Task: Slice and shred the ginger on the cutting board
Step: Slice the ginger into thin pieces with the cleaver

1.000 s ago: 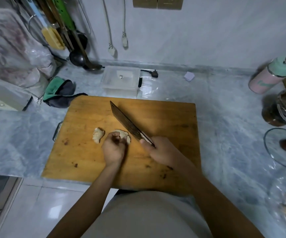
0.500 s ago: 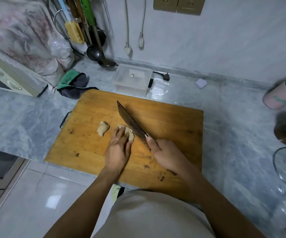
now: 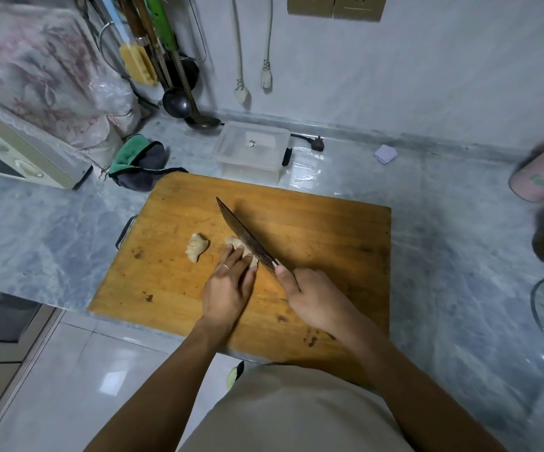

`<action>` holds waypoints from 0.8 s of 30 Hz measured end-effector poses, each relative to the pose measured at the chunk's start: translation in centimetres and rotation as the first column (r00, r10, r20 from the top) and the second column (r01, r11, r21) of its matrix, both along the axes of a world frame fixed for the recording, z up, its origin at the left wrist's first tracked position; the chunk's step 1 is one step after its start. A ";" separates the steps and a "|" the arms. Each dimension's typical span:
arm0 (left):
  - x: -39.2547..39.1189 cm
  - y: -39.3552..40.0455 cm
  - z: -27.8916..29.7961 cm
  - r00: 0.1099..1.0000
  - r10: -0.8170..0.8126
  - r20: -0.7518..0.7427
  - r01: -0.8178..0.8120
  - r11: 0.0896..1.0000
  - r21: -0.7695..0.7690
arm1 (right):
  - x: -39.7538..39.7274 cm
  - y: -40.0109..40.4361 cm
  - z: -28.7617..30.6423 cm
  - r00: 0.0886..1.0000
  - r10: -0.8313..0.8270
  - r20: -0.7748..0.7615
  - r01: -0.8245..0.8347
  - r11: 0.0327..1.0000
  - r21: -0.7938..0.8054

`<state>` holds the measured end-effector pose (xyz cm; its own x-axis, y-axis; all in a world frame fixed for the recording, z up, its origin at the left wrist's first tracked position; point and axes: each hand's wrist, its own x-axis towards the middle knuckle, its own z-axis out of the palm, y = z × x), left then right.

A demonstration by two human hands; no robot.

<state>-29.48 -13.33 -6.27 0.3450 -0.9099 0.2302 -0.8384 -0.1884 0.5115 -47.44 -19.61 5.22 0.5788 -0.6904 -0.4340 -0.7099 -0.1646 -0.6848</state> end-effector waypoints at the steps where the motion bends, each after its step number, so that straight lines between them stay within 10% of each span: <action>1: -0.1 0.0 0.0 1.000 0.004 0.001 -0.004 1.000 -0.008 | 0.0 0.0 0.1 1.000 -0.001 -0.003 0.001 1.000 -0.003; 24: 0.5 0.2 -0.7 1.000 0.007 0.015 -0.006 0.998 -0.057 | 1.2 1.1 -0.1 0.994 -0.104 -0.037 0.106 0.993 0.057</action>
